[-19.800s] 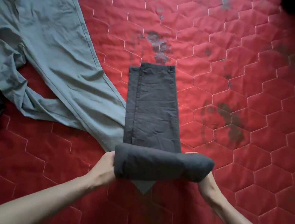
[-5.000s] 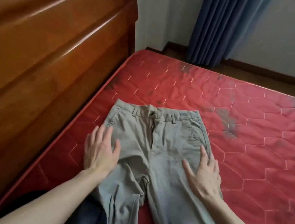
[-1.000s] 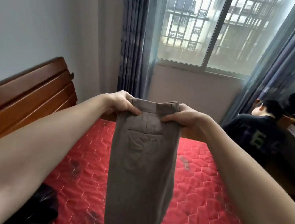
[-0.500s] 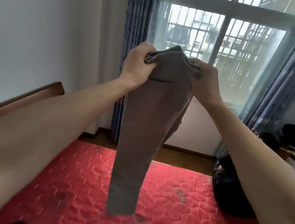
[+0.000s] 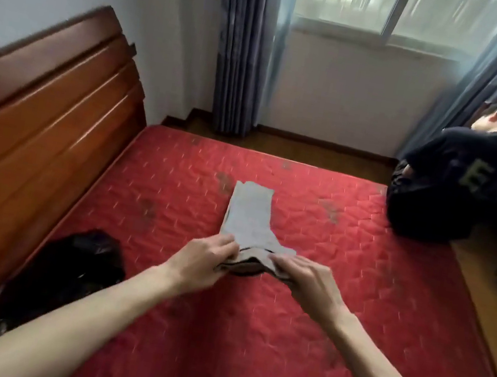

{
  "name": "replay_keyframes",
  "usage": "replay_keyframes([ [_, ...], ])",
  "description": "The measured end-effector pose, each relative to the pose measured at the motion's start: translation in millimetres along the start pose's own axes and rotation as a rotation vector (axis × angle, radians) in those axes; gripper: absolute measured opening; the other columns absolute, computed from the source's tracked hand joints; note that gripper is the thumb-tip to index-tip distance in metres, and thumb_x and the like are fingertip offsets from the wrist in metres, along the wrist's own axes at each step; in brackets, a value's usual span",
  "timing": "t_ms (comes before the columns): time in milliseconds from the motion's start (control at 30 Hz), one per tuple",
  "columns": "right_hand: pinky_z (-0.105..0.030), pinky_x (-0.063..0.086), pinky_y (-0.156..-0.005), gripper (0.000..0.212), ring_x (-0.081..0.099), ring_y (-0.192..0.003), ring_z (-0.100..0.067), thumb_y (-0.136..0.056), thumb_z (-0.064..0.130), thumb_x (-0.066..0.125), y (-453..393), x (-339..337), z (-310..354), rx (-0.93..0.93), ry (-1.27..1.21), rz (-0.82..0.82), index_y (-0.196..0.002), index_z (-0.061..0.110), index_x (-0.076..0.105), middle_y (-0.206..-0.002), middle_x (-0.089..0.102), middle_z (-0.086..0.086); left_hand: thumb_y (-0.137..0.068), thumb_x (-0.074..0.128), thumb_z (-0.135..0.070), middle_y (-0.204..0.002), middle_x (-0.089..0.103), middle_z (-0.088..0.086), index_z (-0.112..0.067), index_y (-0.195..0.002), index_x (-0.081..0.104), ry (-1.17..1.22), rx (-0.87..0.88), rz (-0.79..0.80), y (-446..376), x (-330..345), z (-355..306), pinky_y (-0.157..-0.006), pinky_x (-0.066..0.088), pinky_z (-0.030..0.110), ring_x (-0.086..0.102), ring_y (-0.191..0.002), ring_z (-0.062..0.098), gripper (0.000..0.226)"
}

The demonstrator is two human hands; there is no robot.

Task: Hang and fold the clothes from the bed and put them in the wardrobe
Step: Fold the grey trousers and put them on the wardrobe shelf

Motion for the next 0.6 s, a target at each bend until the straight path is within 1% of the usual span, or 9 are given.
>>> replay_keyframes([
  [100,-0.03,0.057,-0.069,0.024,0.073,-0.098,-0.012,-0.091,0.022,0.057,74.3,86.0,10.5,0.029,-0.064,0.212,-0.113,0.025,0.067,-0.11,0.075,0.009,-0.081,0.06,-0.02,-0.096,0.055,-0.003,-0.024,-0.097,0.046,-0.002,-0.122,0.23,75.6,100.5,9.7,-0.068,0.055,0.038,0.063,-0.088,0.025,0.021],
  [167,-0.025,0.055,-0.069,0.023,0.071,-0.097,-0.006,-0.089,0.022,0.059,117.9,130.3,19.8,0.04,-0.096,0.308,-0.11,0.027,0.066,-0.11,0.075,0.012,-0.07,0.073,-0.017,-0.093,0.057,-0.005,-0.025,-0.096,0.047,0.008,-0.167,0.315,120.7,154.0,9.9,-0.064,0.052,0.032,0.065,-0.084,0.021,0.038],
  [233,-0.023,0.056,-0.069,0.025,0.07,-0.097,-0.003,-0.087,0.025,0.061,155.9,166.8,23.7,0.067,-0.095,0.385,-0.111,0.03,0.066,-0.111,0.075,0.013,-0.064,0.078,-0.017,-0.094,0.058,-0.007,-0.026,-0.097,0.049,-0.01,-0.212,0.407,158.5,197.5,7.8,-0.063,0.051,0.029,0.065,-0.082,0.017,0.045],
  [333,-0.03,0.058,-0.077,0.023,0.07,-0.105,-0.007,-0.092,0.026,0.055,204.1,213.1,25.7,0.141,-0.101,0.539,-0.113,0.03,0.063,-0.116,0.074,0.012,-0.078,0.064,-0.018,-0.108,0.059,-0.001,-0.023,-0.104,0.051,0.021,-0.28,0.564,199.9,243.1,8.7,-0.074,0.053,0.038,0.064,-0.095,0.025,0.029],
  [433,-0.036,0.056,-0.082,0.029,0.067,-0.11,-0.013,-0.093,0.027,0.041,237.8,240.0,34.1,0.167,-0.108,0.671,-0.115,0.027,0.06,-0.117,0.071,0.009,-0.088,0.054,-0.021,-0.116,0.058,0.005,-0.017,-0.11,0.051,0.037,-0.291,0.677,219.2,268.9,4.0,-0.082,0.048,0.045,0.06,-0.107,0.033,0.022],
  [500,-0.037,0.053,-0.08,0.039,0.067,-0.108,-0.017,-0.091,0.032,0.03,252.7,250.9,36.1,0.173,-0.119,0.71,-0.116,0.026,0.059,-0.115,0.071,0.007,-0.09,0.056,-0.033,-0.117,0.059,0.005,-0.018,-0.11,0.05,0.049,-0.307,0.759,226.2,283.3,-0.4,-0.081,0.045,0.042,0.06,-0.108,0.033,0.026],
  [533,-0.037,0.052,-0.078,0.041,0.067,-0.105,-0.02,-0.092,0.038,0.029,259.5,255.4,35.8,0.172,-0.115,0.728,-0.117,0.026,0.059,-0.114,0.071,0.005,-0.088,0.059,-0.043,-0.116,0.06,0.004,-0.02,-0.11,0.05,0.053,-0.308,0.806,229.8,290.8,-2.1,-0.081,0.045,0.04,0.061,-0.108,0.032,0.034],
  [567,-0.038,0.051,-0.076,0.042,0.068,-0.104,-0.022,-0.094,0.049,0.033,266.8,260.1,35.5,0.17,-0.109,0.765,-0.12,0.028,0.058,-0.114,0.071,0.005,-0.084,0.061,-0.055,-0.115,0.062,0.003,-0.021,-0.111,0.051,0.054,-0.305,0.851,233.0,298.5,-2.9,-0.081,0.045,0.038,0.062,-0.106,0.03,0.044],
  [600,-0.039,0.052,-0.077,0.049,0.067,-0.106,-0.024,-0.094,0.063,0.037,274.2,265.4,34.1,0.163,-0.109,0.815,-0.125,0.03,0.056,-0.117,0.071,0.004,-0.081,0.058,-0.065,-0.114,0.064,0.001,-0.022,-0.113,0.052,0.048,-0.292,0.879,235.1,305.6,-3.7,-0.081,0.046,0.037,0.062,-0.105,0.028,0.054],
])
Point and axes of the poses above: each hand's wrist, its own y-axis away from the middle knuckle, its own x-axis out of the palm, z = x × y, the point moved 6 cm from there along -y, towards the middle knuckle
